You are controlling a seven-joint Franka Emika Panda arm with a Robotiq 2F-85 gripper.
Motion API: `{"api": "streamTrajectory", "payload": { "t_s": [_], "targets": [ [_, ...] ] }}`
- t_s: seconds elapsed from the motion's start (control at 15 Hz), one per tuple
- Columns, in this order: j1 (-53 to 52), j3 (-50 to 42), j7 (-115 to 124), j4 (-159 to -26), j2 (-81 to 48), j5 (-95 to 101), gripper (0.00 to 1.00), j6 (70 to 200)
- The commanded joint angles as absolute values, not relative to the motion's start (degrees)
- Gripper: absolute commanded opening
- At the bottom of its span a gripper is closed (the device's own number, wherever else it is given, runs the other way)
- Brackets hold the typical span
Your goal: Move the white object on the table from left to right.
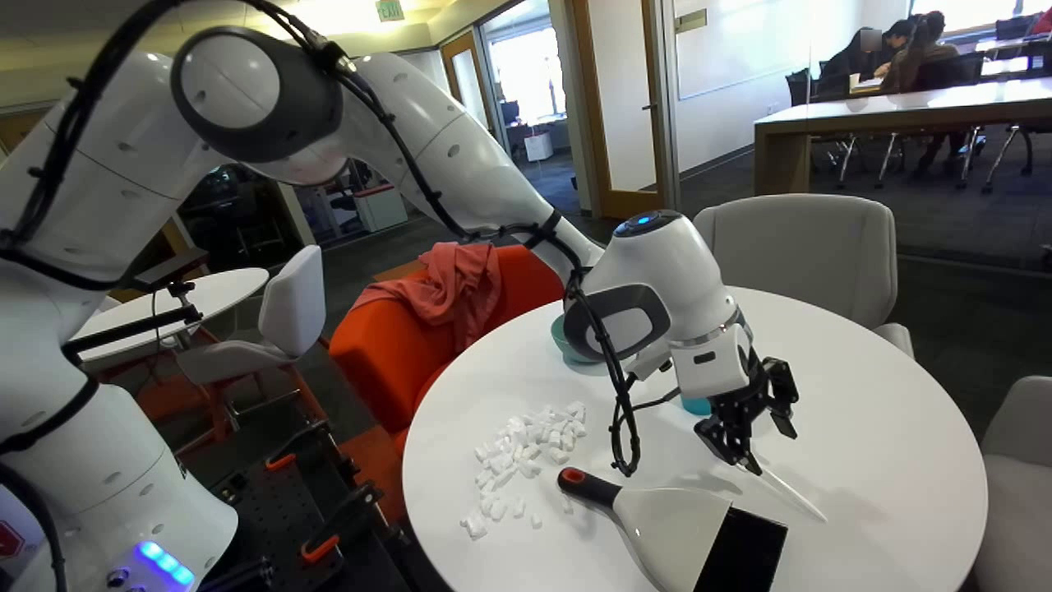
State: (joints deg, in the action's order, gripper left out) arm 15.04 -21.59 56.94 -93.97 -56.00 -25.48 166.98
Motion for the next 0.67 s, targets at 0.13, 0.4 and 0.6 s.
{"api": "streamTrajectory", "payload": {
  "t_s": [0.13,0.4,0.6],
  "targets": [
    [15.3,-17.5,44.4,-111.3,-39.4,-22.2,1.0,164.1],
    [9.4,-22.1,39.6,-123.1,-31.0,-15.6,1.0,161.9],
    [4.4,-25.7,37.4,-131.1,-26.2,-8.8,1.0,164.2]
  ]
}}
